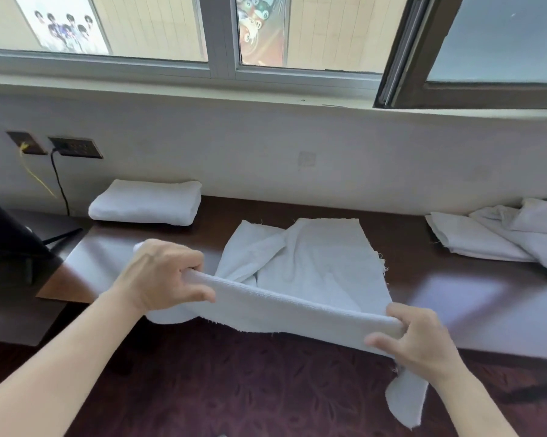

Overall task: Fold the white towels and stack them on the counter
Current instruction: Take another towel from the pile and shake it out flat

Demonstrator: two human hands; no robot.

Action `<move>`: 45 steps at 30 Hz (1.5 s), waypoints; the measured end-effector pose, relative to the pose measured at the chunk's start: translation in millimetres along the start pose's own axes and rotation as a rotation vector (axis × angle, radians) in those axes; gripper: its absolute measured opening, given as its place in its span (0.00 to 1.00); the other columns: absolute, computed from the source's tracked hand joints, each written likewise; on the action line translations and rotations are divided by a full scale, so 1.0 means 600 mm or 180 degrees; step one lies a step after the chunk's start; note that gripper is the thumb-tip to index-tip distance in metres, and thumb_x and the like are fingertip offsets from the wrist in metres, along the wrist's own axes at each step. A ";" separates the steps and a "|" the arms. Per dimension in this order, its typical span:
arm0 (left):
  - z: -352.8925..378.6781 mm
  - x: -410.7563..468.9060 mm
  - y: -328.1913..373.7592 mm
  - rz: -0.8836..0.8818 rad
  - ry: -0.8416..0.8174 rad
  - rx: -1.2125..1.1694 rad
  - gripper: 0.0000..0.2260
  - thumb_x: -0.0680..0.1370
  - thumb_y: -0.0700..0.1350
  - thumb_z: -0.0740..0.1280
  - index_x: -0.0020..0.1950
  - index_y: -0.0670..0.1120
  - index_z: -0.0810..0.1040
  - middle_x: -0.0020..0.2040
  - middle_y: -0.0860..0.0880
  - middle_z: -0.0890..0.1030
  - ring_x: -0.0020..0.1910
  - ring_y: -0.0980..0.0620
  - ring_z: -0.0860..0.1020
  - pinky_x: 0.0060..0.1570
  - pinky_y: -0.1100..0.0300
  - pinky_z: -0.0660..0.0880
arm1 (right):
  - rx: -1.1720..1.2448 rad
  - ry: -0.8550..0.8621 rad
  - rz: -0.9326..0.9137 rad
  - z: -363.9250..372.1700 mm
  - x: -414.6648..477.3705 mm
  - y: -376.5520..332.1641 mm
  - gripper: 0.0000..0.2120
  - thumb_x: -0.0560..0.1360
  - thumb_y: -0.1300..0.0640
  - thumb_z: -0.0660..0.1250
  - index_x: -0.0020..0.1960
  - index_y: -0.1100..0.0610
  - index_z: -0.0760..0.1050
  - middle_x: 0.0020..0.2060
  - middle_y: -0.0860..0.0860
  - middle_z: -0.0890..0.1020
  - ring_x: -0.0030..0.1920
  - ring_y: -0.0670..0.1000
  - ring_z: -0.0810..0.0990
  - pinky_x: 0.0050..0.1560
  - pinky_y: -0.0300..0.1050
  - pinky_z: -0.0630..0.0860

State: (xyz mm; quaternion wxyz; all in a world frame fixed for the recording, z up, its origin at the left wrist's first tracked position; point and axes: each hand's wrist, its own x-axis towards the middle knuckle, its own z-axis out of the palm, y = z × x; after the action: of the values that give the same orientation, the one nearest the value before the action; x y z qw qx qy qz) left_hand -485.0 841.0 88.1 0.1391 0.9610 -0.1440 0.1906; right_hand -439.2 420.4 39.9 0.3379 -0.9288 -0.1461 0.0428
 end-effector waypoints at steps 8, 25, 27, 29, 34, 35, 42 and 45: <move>-0.011 0.042 0.013 0.0019 -0.0870 0.0885 0.39 0.59 0.83 0.61 0.30 0.46 0.56 0.25 0.51 0.56 0.27 0.51 0.55 0.27 0.59 0.53 | -0.0284 -0.0690 0.0327 -0.029 0.005 0.055 0.28 0.60 0.36 0.78 0.31 0.58 0.71 0.24 0.44 0.67 0.28 0.47 0.62 0.29 0.40 0.59; -0.047 0.037 -0.021 -0.1620 -0.0930 -0.0130 0.40 0.48 0.80 0.68 0.28 0.44 0.61 0.22 0.54 0.59 0.25 0.53 0.62 0.28 0.58 0.55 | 0.0477 0.0269 0.0674 -0.096 0.007 0.065 0.10 0.77 0.50 0.70 0.38 0.51 0.76 0.29 0.51 0.73 0.31 0.45 0.69 0.37 0.45 0.66; -0.053 0.028 -0.038 -0.1672 -0.0983 -0.0283 0.40 0.48 0.79 0.69 0.28 0.43 0.65 0.23 0.54 0.60 0.25 0.54 0.61 0.29 0.58 0.56 | 0.0410 0.0313 0.0705 -0.111 0.008 0.058 0.12 0.73 0.49 0.73 0.35 0.52 0.76 0.25 0.44 0.71 0.30 0.45 0.69 0.35 0.42 0.65; -0.058 0.019 -0.048 -0.1670 -0.1092 -0.0494 0.28 0.56 0.70 0.77 0.28 0.46 0.75 0.24 0.53 0.66 0.26 0.55 0.64 0.29 0.59 0.59 | 0.0276 0.0188 0.0668 -0.124 0.008 0.049 0.15 0.71 0.49 0.76 0.32 0.53 0.75 0.24 0.44 0.71 0.29 0.45 0.69 0.32 0.40 0.63; -0.072 0.004 -0.079 -0.1792 -0.1105 -0.0767 0.07 0.62 0.54 0.81 0.34 0.62 0.83 0.33 0.60 0.81 0.35 0.58 0.77 0.36 0.63 0.69 | -0.0093 -0.0402 0.0480 -0.145 0.014 0.032 0.13 0.62 0.51 0.82 0.29 0.48 0.78 0.27 0.42 0.74 0.31 0.44 0.72 0.32 0.36 0.64; -0.074 0.001 -0.085 -0.1849 -0.1062 -0.0832 0.07 0.62 0.54 0.80 0.34 0.62 0.84 0.33 0.60 0.81 0.36 0.59 0.78 0.38 0.61 0.70 | -0.0246 -0.0487 0.0434 -0.148 0.017 0.031 0.14 0.62 0.51 0.82 0.28 0.47 0.77 0.28 0.42 0.74 0.32 0.44 0.72 0.33 0.36 0.64; -0.063 -0.017 -0.120 -0.2247 -0.0511 -0.1159 0.06 0.65 0.49 0.81 0.34 0.53 0.86 0.25 0.55 0.75 0.31 0.50 0.72 0.37 0.57 0.66 | -0.0662 -0.0342 0.0442 -0.180 0.035 0.054 0.06 0.74 0.49 0.73 0.38 0.43 0.80 0.29 0.47 0.78 0.33 0.44 0.73 0.36 0.42 0.66; -0.058 -0.021 -0.123 -0.2362 -0.0410 -0.1330 0.13 0.63 0.52 0.81 0.29 0.46 0.82 0.24 0.52 0.67 0.27 0.53 0.64 0.35 0.56 0.60 | -0.0451 -0.0015 0.0504 -0.178 0.034 0.061 0.08 0.77 0.49 0.69 0.39 0.47 0.79 0.26 0.45 0.72 0.30 0.45 0.70 0.36 0.45 0.64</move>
State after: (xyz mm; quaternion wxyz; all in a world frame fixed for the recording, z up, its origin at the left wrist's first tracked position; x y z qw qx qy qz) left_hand -483.2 922.7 98.1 0.3806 0.9088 0.1675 0.0340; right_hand -391.6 334.3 98.6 0.2666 -0.9589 -0.0757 0.0611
